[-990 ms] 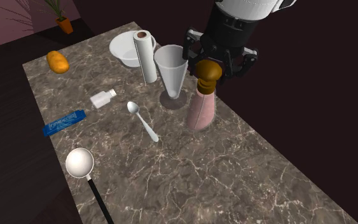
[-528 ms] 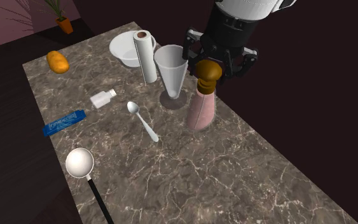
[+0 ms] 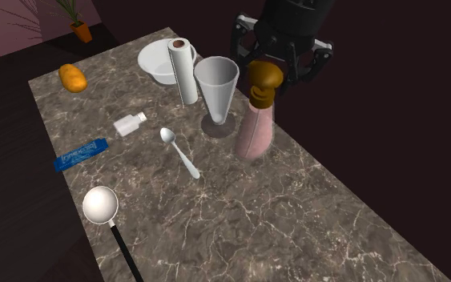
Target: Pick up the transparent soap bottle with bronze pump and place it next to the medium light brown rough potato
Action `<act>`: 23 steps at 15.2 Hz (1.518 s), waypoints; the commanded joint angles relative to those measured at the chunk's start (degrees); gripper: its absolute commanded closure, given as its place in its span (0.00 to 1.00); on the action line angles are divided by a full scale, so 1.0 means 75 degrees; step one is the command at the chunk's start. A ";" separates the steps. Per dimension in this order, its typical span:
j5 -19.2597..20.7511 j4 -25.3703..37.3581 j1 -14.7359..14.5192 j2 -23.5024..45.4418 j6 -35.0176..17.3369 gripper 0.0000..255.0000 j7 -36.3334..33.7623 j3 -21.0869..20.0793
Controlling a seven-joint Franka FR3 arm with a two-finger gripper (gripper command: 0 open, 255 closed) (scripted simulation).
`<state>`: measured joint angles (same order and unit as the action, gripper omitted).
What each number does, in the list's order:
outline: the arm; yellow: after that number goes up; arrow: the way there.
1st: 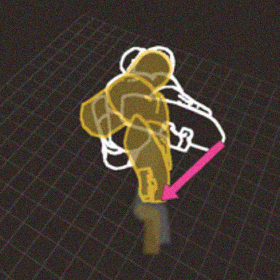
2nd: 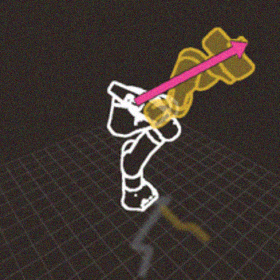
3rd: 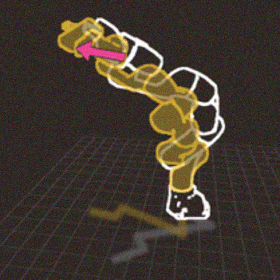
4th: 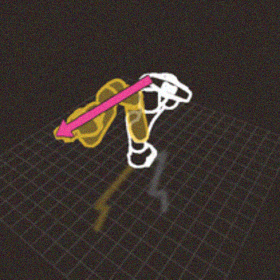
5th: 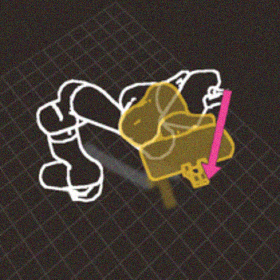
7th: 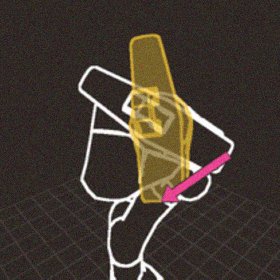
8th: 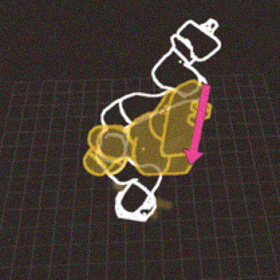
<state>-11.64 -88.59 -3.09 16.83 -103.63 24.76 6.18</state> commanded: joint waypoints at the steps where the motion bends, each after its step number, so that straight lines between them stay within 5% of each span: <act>1: 0.0011 0.0169 0.0015 -0.0033 0.0199 1.00 -0.0019 0.0009; 19: 0.0015 0.2394 0.0115 0.0237 0.2135 1.00 -0.0304 0.0023; 23: 0.0106 0.1726 -0.0365 -0.0217 0.1806 1.00 -0.0922 -0.0189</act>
<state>-10.99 -74.30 -4.92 15.92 -89.20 19.05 5.19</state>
